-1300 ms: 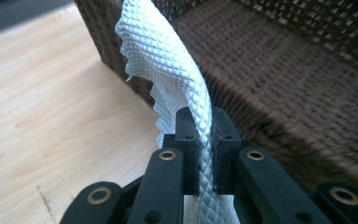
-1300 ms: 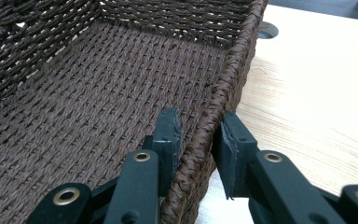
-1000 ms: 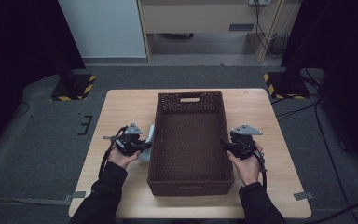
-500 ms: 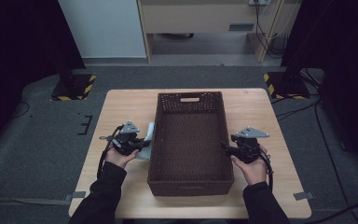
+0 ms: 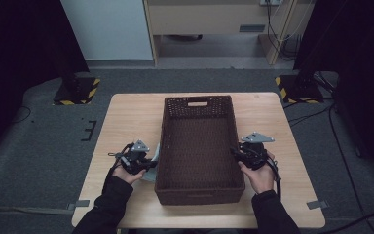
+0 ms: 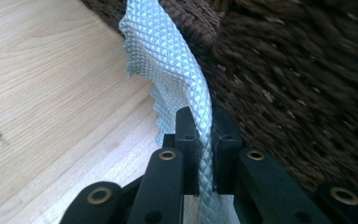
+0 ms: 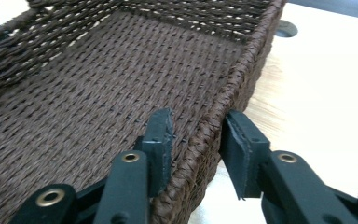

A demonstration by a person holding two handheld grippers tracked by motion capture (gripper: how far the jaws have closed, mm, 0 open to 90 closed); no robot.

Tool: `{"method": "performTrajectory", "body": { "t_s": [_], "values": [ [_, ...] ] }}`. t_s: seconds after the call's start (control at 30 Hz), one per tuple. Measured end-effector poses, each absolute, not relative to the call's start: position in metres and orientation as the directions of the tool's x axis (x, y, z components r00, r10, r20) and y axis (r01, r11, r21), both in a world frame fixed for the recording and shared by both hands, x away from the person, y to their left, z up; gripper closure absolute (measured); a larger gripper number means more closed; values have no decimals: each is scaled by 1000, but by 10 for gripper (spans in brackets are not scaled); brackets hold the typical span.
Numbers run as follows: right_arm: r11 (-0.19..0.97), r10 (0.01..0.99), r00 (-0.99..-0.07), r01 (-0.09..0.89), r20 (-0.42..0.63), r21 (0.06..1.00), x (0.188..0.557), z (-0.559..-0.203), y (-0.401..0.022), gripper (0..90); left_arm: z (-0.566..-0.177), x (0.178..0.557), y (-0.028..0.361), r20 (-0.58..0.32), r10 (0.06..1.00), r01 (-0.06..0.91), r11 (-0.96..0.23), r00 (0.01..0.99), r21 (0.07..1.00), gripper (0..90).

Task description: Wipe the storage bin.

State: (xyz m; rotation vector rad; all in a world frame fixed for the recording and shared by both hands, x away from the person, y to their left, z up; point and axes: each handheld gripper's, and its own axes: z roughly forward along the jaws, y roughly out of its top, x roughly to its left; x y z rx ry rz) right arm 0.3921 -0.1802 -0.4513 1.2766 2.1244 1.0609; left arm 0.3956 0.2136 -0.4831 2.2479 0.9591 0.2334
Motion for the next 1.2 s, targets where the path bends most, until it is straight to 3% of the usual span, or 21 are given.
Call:
{"method": "performTrajectory", "body": {
  "t_s": [0.23, 0.5, 0.63, 0.73, 0.8, 1.0, 1.2],
  "values": [
    [240, 908, -419, 552, 16, 799, 393, -451, -177, 709, -455, 391, 216, -71, 683, 512, -471, 727, 719, 830],
    [209, 930, -367, 560, 14, 801, 400, -452, -171, 695, -444, 391, 222, -57, 691, 492, -452, 720, 744, 829],
    [217, 920, -391, 536, 13, 816, 397, -451, -174, 591, -460, 392, 219, -70, 696, 526, -469, 715, 709, 830],
    [200, 906, -422, 516, 44, 833, 392, -445, -180, 459, -472, 393, 218, -84, 698, 553, -482, 711, 679, 829],
    [219, 890, -453, 502, 39, 837, 387, -444, -183, 436, -473, 392, 219, -97, 703, 562, -469, 705, 681, 830],
    [255, 869, -494, 511, 37, 821, 381, -450, -187, 424, -454, 386, 223, -101, 700, 531, -430, 707, 730, 830],
    [264, 854, -518, 520, 54, 812, 379, -447, -187, 479, -433, 379, 226, -85, 691, 482, -405, 718, 777, 829]
  ]
}}
